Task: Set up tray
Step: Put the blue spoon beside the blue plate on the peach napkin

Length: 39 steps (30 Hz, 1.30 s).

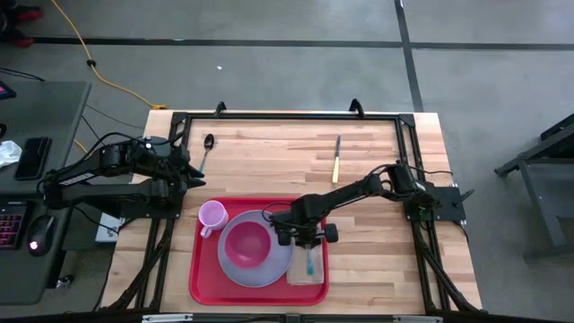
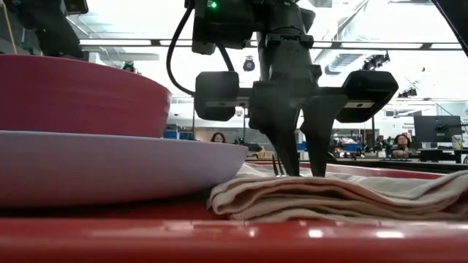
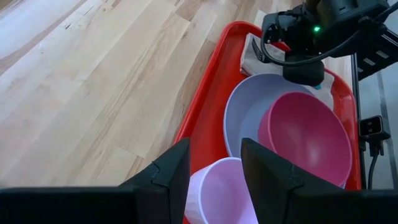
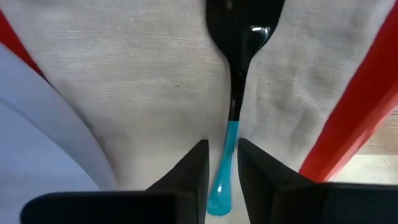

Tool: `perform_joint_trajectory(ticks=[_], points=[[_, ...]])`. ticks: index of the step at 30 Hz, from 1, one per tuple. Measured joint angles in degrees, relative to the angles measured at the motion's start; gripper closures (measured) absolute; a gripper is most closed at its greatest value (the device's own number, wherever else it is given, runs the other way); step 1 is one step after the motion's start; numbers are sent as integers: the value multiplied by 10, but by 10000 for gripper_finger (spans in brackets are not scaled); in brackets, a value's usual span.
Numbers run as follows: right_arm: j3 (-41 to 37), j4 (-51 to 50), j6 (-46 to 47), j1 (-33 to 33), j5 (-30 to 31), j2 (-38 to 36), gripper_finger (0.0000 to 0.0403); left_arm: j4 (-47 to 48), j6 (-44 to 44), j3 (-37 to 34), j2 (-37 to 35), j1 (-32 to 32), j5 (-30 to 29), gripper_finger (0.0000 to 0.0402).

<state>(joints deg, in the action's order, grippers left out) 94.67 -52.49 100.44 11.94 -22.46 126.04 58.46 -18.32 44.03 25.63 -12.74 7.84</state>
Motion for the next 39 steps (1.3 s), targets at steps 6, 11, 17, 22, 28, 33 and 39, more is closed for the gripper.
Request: perform_joint_trajectory(ticks=[6, 11, 17, 22, 28, 33, 39], points=[[0, 0, -24, 0, -16, 0, 328, 0, 0, 0, 0, 0, 0, 227], [0, 0, -30, 0, -37, 0, 327, 0, 0, 0, 0, 0, 0, 227], [13, -15, -30, 0, -40, 0, 328, 0, 0, 0, 0, 0, 0, 227], [46, -74, -30, 0, -20, -1, 327, 0, 0, 0, 0, 0, 3, 227], [119, -148, -41, 0, 22, -1, 328, 0, 0, 0, 0, 0, 3, 227], [208, -235, -41, 6, 88, -2, 328, 0, 0, 0, 0, 0, 2, 227], [314, -335, -40, 6, 163, -2, 328, 0, 0, 0, 0, 0, 1, 227]])
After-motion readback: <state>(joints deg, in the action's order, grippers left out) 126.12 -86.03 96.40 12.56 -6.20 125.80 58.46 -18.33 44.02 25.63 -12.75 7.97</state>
